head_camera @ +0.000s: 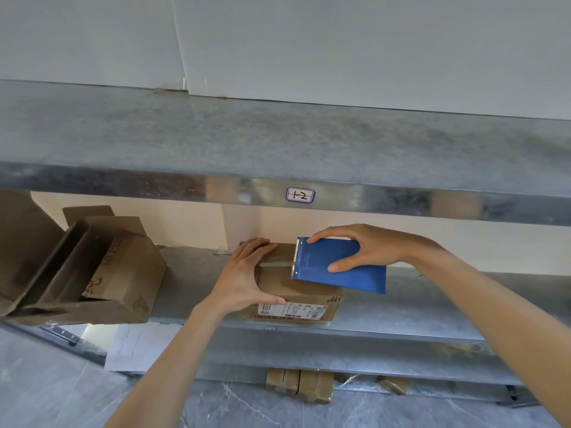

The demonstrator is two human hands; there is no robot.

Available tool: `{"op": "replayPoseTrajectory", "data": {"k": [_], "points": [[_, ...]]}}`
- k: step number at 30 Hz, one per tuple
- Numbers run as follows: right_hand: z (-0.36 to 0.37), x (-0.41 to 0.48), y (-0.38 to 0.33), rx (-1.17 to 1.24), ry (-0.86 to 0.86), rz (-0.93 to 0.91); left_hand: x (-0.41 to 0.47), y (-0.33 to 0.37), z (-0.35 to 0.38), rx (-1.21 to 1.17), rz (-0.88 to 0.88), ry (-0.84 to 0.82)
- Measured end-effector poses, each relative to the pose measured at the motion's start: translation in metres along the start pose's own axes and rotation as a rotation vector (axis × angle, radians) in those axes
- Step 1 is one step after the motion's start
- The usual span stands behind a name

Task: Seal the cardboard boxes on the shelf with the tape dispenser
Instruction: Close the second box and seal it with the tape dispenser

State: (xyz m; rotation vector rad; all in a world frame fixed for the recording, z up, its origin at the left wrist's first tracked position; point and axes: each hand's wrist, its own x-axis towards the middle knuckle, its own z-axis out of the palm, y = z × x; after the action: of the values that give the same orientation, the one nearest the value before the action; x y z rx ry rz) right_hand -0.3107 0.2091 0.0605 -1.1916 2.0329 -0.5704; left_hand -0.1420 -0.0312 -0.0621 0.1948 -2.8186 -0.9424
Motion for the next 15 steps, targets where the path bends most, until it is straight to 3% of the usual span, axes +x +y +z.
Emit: {"op": "replayPoseTrajectory", "data": {"k": [15], "points": [[-0.022, -0.022, 0.035, 0.063, 0.025, 0.036, -0.003, -0.008, -0.009, -0.049, -0.061, 0.031]]}}
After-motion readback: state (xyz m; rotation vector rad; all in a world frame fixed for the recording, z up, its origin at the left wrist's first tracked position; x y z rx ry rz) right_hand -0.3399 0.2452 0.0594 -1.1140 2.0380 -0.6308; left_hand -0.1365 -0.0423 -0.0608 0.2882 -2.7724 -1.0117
